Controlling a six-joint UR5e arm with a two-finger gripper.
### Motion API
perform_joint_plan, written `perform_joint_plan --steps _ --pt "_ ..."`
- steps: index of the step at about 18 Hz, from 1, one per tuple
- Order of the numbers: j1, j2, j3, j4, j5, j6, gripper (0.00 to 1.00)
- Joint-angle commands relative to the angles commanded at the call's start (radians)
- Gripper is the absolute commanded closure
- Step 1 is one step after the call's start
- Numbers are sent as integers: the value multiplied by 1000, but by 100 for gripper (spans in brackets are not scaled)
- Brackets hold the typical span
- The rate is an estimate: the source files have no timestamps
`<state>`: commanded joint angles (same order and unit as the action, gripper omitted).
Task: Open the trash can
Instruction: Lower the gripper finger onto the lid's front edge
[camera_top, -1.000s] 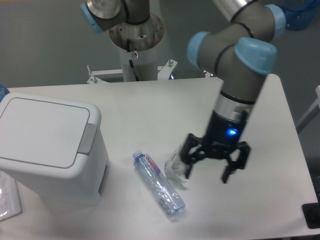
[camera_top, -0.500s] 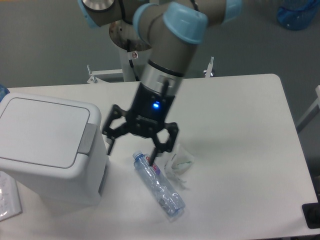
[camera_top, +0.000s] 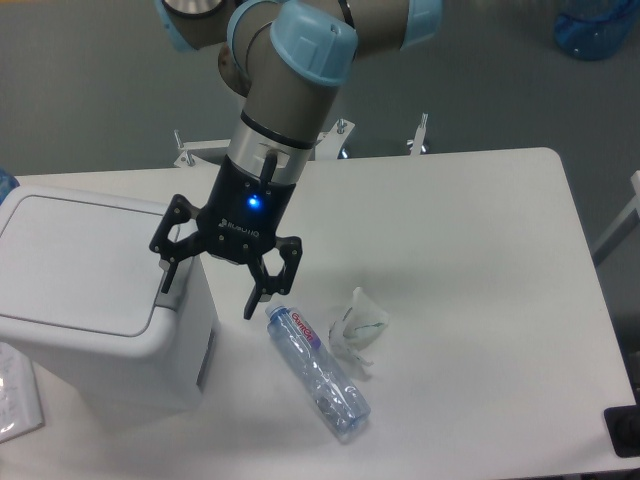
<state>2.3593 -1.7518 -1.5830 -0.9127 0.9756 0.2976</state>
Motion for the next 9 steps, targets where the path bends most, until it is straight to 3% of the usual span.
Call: perform_joint_plan --steps 9 --pt "2 37 -55 3 6 25 0"
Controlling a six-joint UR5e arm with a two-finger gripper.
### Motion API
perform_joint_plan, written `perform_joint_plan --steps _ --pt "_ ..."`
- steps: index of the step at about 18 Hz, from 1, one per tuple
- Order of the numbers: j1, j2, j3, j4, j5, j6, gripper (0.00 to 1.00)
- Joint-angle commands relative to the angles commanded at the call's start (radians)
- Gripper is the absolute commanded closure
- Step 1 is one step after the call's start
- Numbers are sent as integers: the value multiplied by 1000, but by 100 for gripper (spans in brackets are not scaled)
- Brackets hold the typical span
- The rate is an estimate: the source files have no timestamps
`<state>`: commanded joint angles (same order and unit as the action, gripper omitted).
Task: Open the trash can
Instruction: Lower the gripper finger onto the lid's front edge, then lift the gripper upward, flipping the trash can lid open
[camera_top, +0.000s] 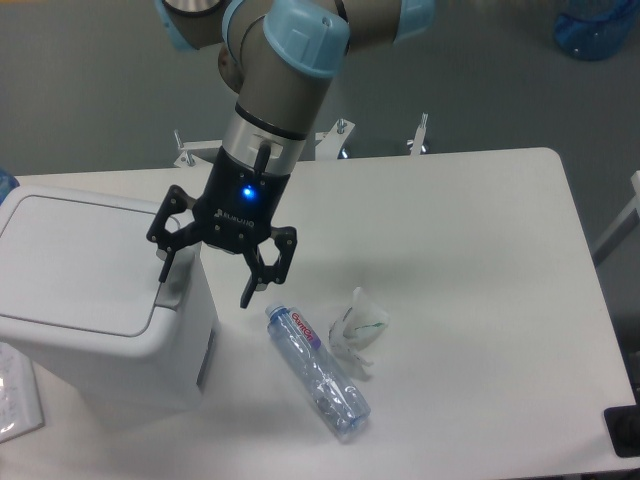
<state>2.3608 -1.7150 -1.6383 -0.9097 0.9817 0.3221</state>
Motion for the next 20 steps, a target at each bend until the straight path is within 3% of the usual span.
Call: perform_joint_plan --steps 20 --pt "-2 -20 -5 23 35 -2 0"
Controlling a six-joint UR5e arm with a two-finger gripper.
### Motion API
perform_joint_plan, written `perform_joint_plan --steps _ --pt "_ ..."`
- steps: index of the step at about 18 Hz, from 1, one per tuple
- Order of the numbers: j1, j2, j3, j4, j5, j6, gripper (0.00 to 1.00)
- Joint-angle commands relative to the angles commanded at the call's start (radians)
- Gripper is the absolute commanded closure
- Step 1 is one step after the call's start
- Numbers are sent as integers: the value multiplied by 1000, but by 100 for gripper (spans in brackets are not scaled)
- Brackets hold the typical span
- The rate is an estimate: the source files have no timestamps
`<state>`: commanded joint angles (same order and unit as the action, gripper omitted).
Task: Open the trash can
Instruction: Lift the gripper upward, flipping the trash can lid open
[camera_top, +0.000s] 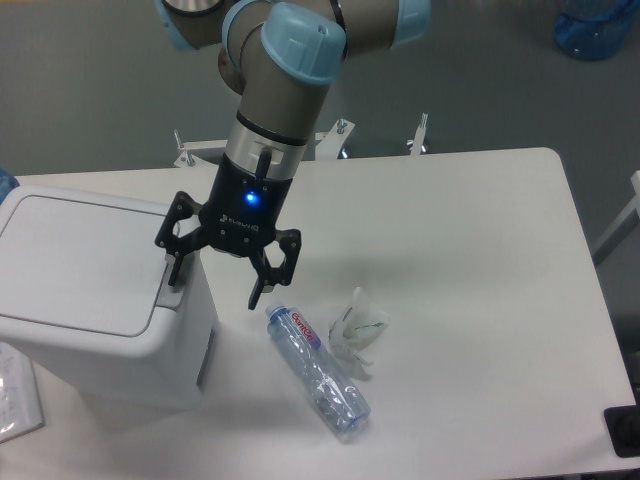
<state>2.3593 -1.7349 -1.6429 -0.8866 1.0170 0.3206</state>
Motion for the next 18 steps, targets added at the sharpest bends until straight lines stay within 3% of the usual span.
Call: perform_joint_plan --steps 8,14,18 --pt "12 0 15 -3 -5 -12 0" --pt "95 -12 83 3 -2 2 0" --pt "182 -55 100 34 17 119 0"
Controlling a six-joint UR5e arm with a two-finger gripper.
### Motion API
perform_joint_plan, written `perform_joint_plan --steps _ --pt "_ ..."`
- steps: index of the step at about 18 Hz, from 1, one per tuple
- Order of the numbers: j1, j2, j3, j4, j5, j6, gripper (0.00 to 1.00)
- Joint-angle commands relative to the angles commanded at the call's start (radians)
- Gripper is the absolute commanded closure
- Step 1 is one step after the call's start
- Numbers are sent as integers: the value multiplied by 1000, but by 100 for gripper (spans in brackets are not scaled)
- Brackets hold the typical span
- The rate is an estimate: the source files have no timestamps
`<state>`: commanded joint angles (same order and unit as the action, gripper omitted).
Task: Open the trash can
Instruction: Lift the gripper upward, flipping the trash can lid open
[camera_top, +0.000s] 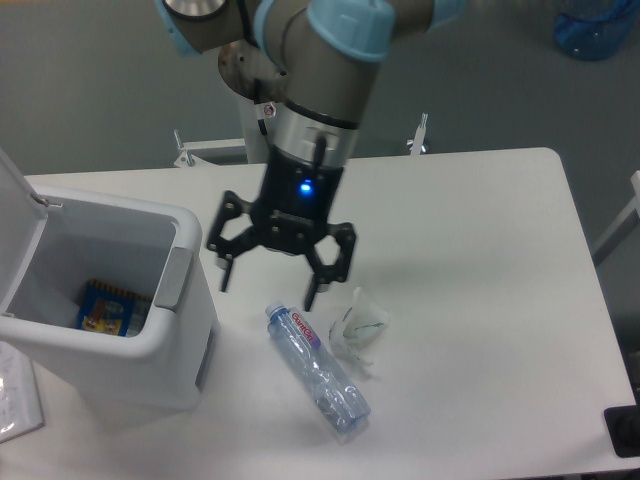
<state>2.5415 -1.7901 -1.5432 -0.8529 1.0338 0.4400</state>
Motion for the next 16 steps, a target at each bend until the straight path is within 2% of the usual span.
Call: perform_joint_plan --steps 4,8,11,13,15,16 --pt "72 -60 24 6 161 175 0" --pt "128 -141 52 -8 216 417 0" --pt "128 -199 87 -17 381 503 0" --pt "126 -235 127 -61 465 589 0" --pt "126 -242 153 -119 518 666 0" --pt "129 -245 155 -124 526 689 0"
